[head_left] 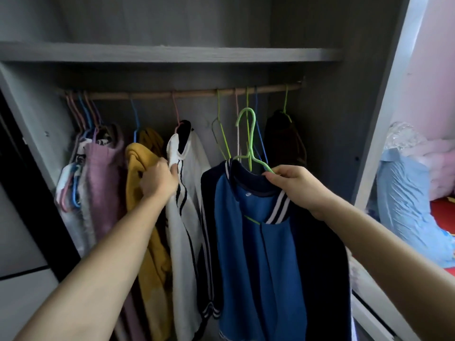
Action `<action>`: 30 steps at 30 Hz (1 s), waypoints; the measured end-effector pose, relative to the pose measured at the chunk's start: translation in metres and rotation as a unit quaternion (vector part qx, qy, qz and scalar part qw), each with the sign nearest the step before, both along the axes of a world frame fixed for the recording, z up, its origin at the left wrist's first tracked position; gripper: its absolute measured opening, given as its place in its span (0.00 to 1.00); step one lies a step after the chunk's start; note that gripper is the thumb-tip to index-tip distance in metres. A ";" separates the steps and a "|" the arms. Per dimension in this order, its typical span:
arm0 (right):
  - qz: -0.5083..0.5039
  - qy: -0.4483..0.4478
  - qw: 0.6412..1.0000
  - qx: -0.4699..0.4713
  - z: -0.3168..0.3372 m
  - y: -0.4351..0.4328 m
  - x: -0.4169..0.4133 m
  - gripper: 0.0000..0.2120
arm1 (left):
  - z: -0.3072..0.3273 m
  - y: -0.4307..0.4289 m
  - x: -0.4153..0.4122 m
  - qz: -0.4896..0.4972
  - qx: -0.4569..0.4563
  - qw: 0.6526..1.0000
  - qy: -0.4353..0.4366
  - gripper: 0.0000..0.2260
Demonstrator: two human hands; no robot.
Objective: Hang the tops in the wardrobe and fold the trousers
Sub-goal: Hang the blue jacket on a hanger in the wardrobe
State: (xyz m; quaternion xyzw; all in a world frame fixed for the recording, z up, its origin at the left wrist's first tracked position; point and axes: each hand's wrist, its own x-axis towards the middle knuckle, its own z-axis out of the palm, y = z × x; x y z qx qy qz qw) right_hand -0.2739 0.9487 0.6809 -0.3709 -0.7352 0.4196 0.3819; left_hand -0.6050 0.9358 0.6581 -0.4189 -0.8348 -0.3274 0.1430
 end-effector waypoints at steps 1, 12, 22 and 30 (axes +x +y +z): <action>-0.005 0.011 1.000 -0.005 0.000 0.002 -0.015 0.10 | 0.000 0.001 0.000 -0.007 0.005 1.000 0.009 0.14; -0.076 0.032 0.997 0.002 0.029 0.076 -0.146 0.15 | 0.010 0.005 -0.013 0.044 -0.025 0.998 0.043 0.13; -0.005 0.013 0.997 0.073 0.069 0.122 -0.243 0.17 | 0.002 -0.012 -0.030 0.060 -0.027 0.996 0.057 0.12; 0.054 -0.066 0.995 0.050 0.024 0.148 -0.266 0.24 | -0.005 -0.003 -0.021 0.026 -0.008 0.998 0.058 0.10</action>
